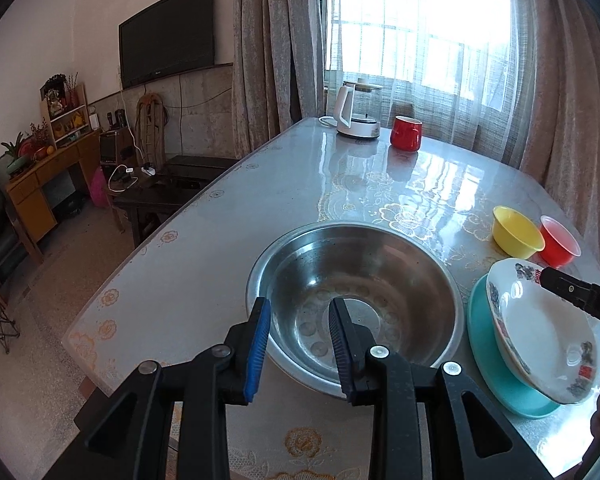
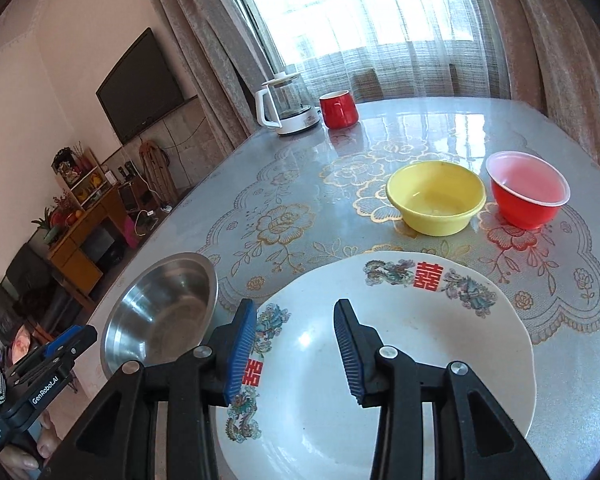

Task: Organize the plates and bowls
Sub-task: 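Move the steel bowl with the left gripper beside the plate stack and open, then move the left gripper to the rim of the yellow bowl and close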

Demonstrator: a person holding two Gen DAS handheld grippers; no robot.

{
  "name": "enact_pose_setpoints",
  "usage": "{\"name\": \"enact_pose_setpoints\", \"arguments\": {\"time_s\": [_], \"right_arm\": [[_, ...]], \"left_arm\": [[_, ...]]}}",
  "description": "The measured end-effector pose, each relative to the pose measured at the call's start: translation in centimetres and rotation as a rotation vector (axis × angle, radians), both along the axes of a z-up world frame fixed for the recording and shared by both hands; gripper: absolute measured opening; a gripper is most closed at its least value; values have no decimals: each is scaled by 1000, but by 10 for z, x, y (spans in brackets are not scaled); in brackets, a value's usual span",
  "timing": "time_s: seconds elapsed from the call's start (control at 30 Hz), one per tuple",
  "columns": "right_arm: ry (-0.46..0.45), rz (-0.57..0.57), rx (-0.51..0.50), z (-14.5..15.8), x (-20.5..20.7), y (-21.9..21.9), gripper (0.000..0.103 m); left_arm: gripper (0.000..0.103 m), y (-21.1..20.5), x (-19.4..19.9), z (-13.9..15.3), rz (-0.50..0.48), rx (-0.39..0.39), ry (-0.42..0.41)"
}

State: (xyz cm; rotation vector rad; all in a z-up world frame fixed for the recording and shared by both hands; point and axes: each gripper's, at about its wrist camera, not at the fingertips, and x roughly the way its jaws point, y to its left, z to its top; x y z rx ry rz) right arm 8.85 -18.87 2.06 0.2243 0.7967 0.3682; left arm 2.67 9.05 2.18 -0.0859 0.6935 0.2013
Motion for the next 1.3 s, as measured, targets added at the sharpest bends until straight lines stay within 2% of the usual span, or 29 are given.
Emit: {"name": "enact_pose_setpoints", "arguments": {"time_s": [0.33,0.6,0.9,1.13,1.3], "right_arm": [[40,-97,38,-13,6,-37,41],[29,-169,54,-10,6,-66,45],[71,-253,65,-20,8,-98,45],[60,-279,106,-14,9,-117,45],[58,-316,93,-12,12,-130,45]], "left_arm": [[31,-26,9,4,-37,55,8],[31,-51,18,7,-94,80,0],[31,-80,42,7,-191,67,34],[31,-102,61,15,-259,50,35],[31,-116,76,17,-296,43,62]]}}
